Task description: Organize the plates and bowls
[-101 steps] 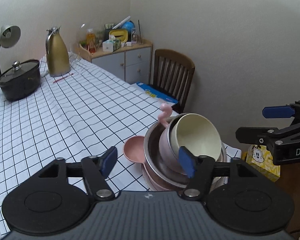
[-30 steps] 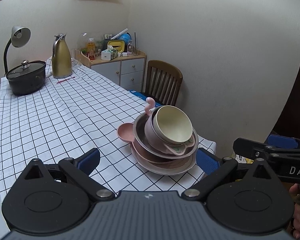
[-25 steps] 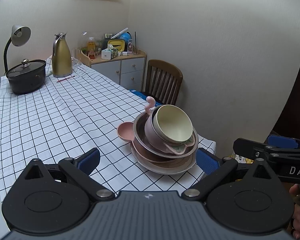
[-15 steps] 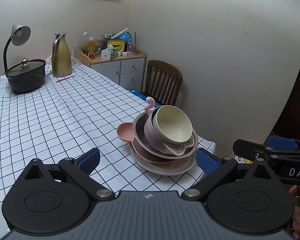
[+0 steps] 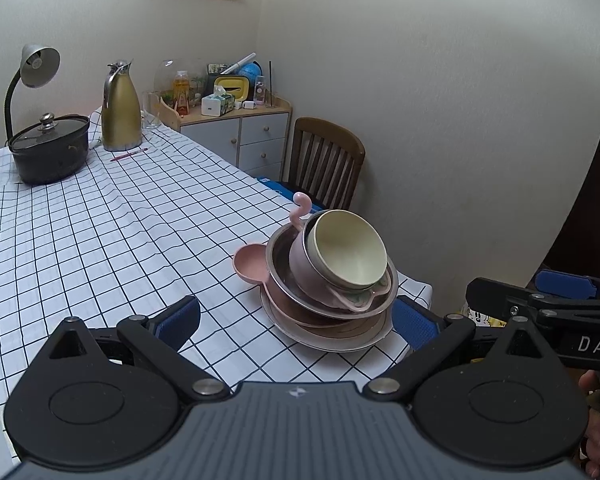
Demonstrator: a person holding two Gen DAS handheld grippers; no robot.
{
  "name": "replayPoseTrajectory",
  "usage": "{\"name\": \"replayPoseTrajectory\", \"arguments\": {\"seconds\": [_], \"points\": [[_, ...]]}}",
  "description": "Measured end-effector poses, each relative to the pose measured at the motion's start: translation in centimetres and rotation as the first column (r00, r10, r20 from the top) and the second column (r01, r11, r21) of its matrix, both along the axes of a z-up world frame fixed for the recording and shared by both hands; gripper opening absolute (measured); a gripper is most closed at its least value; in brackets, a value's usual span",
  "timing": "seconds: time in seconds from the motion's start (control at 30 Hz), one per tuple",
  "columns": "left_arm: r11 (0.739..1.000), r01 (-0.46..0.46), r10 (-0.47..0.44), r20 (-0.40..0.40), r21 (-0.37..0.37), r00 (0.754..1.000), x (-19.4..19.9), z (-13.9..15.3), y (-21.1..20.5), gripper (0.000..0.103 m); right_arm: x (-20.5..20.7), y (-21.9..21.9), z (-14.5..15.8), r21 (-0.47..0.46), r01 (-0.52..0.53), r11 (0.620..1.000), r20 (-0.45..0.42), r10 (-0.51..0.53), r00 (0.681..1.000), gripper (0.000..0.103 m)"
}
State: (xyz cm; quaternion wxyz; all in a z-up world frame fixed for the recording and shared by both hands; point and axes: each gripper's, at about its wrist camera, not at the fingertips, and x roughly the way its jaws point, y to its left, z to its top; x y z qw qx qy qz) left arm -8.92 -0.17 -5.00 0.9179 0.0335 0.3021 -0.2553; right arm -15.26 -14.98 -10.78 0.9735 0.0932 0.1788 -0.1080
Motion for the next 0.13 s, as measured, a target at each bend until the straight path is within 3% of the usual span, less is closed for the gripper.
{"name": "replayPoseTrajectory", "arguments": {"seconds": [0.13], "points": [[1.0,-0.007,0.007,0.001,0.002,1.0,0.43,-0.04,0.22,0.103,0.39,0.25,0.06,-0.006,-0.005,1.0,-0.006,0.005,1.0,0.103]]}}
